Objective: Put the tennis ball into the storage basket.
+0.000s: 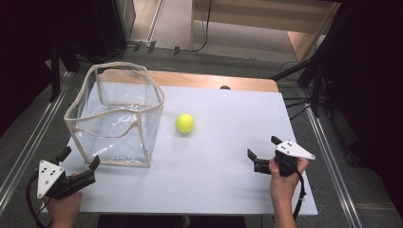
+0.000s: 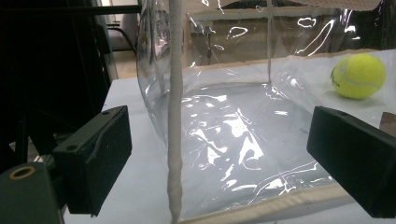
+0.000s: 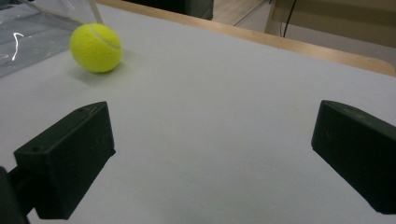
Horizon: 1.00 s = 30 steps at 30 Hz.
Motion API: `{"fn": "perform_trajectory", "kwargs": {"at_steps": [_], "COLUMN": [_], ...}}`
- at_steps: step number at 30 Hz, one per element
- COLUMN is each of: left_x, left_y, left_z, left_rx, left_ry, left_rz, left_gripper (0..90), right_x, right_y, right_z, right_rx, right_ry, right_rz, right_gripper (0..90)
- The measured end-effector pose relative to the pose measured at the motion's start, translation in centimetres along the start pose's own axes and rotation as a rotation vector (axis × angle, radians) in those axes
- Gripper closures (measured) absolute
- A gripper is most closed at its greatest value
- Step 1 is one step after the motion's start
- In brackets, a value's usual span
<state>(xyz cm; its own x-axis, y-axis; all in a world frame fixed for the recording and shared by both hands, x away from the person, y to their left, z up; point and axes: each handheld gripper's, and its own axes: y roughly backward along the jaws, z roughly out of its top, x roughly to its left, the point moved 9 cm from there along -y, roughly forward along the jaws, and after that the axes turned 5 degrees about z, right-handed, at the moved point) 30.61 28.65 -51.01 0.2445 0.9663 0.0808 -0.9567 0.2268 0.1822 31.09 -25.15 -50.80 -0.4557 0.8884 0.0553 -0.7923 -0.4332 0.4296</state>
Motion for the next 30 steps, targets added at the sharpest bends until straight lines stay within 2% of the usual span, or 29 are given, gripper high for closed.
{"fn": "perform_trajectory", "kwargs": {"at_steps": [8, 10, 15, 18, 30], "left_x": [0.0, 0.0, 0.0, 0.0, 0.0], "left_y": [0.0, 0.0, 0.0, 0.0, 0.0], "left_z": [0.0, 0.0, 0.0, 0.0, 0.0], "left_rx": [0.0, 0.001, 0.001, -0.001, -0.002], "left_ry": [0.0, 0.002, -0.007, 0.001, 0.006], "left_rz": [0.001, 0.001, 0.002, 0.001, -0.001], "left_gripper": [6.9, 6.9, 6.9, 6.9, 6.9], "right_x": [1.0, 1.7, 2.6, 3.1, 4.8], "right_y": [-1.7, -2.5, -3.8, -4.6, -7.5], "right_z": [1.7, 2.7, 3.9, 4.6, 6.3], "right_rx": [0.018, 0.028, 0.039, 0.046, 0.091], "right_ry": [0.025, 0.042, 0.071, 0.083, 0.126], "right_rz": [0.029, 0.045, 0.07, 0.086, 0.151], "right_gripper": [0.0, 0.0, 0.0, 0.0, 0.0]}}
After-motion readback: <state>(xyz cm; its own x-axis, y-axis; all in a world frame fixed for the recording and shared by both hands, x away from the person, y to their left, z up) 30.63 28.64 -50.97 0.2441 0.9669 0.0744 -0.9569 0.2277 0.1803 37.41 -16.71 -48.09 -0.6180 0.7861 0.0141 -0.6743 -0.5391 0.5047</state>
